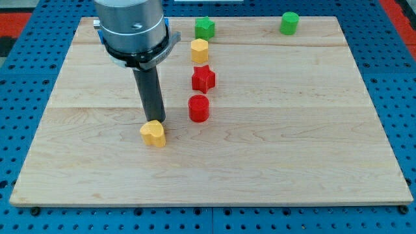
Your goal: Move the yellow heart to the bottom of the red circle
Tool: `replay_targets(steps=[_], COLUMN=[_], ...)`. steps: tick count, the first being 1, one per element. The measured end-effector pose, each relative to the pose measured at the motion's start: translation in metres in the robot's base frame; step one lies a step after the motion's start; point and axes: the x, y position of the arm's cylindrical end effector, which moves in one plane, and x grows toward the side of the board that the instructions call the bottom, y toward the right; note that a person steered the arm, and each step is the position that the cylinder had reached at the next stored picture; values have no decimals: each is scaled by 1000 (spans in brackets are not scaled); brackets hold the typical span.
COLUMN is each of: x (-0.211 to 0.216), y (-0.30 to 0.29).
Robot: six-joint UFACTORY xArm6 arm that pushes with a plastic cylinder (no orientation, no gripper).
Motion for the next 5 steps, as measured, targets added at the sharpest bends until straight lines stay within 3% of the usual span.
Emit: replay_targets(steps=[2, 4, 5], x=[17, 63, 63], y=[-81, -14, 18])
